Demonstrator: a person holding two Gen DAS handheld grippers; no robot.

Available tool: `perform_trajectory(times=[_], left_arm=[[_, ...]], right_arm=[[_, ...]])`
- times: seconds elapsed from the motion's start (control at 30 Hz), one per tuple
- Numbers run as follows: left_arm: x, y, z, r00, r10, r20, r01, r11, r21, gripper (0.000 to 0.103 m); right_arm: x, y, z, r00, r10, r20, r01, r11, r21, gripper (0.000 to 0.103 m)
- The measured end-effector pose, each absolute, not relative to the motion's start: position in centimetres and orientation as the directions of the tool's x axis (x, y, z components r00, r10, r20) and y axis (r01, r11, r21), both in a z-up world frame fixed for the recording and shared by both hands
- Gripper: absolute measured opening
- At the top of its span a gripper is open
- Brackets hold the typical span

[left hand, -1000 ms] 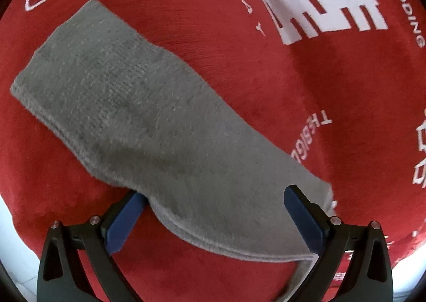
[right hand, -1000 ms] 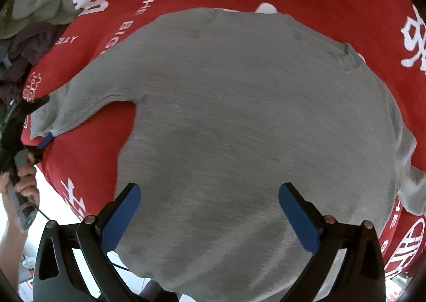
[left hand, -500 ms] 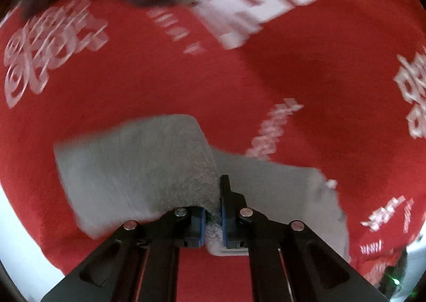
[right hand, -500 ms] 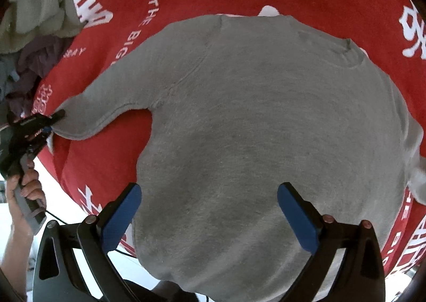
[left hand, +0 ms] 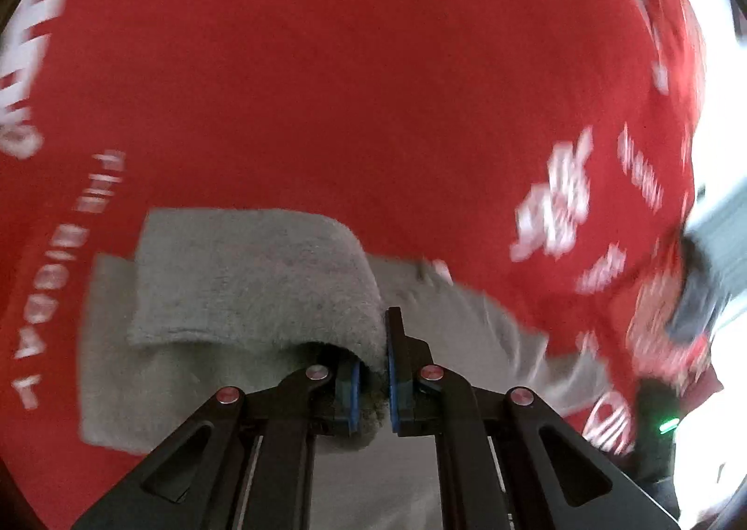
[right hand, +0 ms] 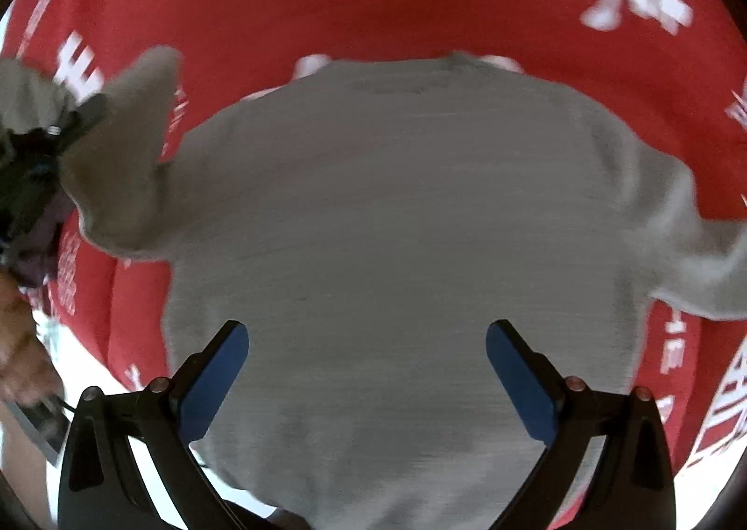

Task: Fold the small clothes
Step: 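Fold the gripped side and sleeve across the sweater body with the left gripper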

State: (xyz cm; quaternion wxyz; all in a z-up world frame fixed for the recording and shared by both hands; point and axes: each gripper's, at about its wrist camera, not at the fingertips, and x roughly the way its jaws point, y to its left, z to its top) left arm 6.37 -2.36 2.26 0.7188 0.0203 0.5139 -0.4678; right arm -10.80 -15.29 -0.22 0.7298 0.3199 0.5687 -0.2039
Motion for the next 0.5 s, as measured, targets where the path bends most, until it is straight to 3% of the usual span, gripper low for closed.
perform_trajectory(times=[0.13,0.27,0.33,0.4,0.5], left_arm=[[1.0,-9.0,-3.3,0.025,-0.483,-0.875,0.774,0.564,-0.289,0.010],[-1.3,-10.3,-6.0,0.049,-0.359,-0.932,0.804,0.568,-0.176,0.010],[-1.9,-9.5,-4.7,0.069,-0.363,-0.929,0.817,0.555,-0.156,0.023],[-2.1,-8.2,-2.7,0.095,-0.387,-0.917,0.821,0.552,-0.147,0.068],[-1.0,-4.6,0.5,0.168,-0.403,-0.900,0.804,0.585,-0.112,0.076]], right_arm=[[-14.6,-19.0,-1.7,0.242,0.046,-0.969,0.725,0.655,0.212,0.102],[-17.4,-21.2,-3.6,0.210,0.057,-0.976,0.777,0.597,0.202,0.102],[-17.9,-21.8,-4.1,0.202,0.063,-0.977,0.788,0.582,0.200,0.102],[-17.5,-21.8,-4.0,0.205,0.054,-0.977,0.784,0.588,0.197,0.102],[-15.6,-21.3,-2.9,0.228,0.032,-0.973,0.753,0.628,0.197,0.102]])
